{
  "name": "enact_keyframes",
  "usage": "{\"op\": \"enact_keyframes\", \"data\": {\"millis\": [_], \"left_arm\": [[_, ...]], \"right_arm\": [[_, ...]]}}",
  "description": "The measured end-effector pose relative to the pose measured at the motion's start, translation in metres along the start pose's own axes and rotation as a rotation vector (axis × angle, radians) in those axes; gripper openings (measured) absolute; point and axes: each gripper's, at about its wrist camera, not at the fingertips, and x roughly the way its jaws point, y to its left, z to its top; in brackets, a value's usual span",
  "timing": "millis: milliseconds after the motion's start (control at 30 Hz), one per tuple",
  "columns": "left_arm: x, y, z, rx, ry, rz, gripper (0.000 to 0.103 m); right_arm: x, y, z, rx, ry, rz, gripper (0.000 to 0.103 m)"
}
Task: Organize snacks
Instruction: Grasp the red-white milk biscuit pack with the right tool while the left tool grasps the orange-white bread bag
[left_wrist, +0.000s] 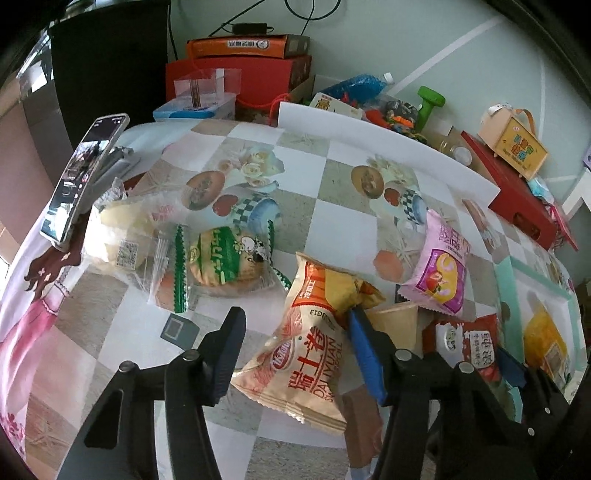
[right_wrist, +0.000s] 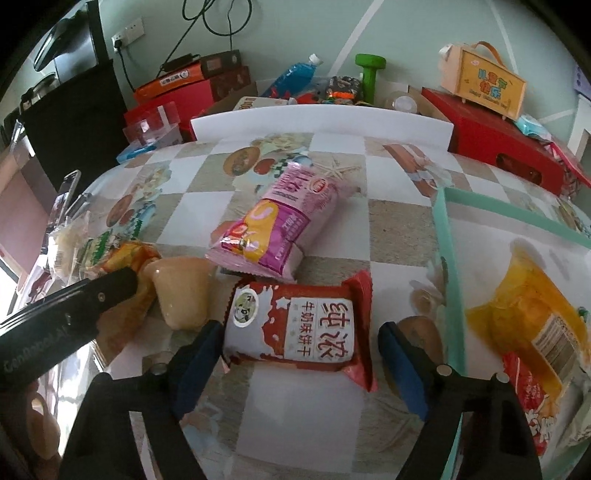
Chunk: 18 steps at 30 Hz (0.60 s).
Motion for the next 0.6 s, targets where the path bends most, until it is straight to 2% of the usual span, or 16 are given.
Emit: {"op": "enact_keyframes", "data": {"millis": [333,600], "left_arm": [[0.011,-0.005,-0.005,0.0,0.035,-0.002,0.059],[0.018,-0.013,-0.008,0.036,0.034,0.039,0.059]], "right_arm": [[0.005,0.011,-0.005,-0.063,-0.004,-0.044,0.085],[0.006,0.013,-0.005,-0.071,-0.013,-0.048,0.085]]}}
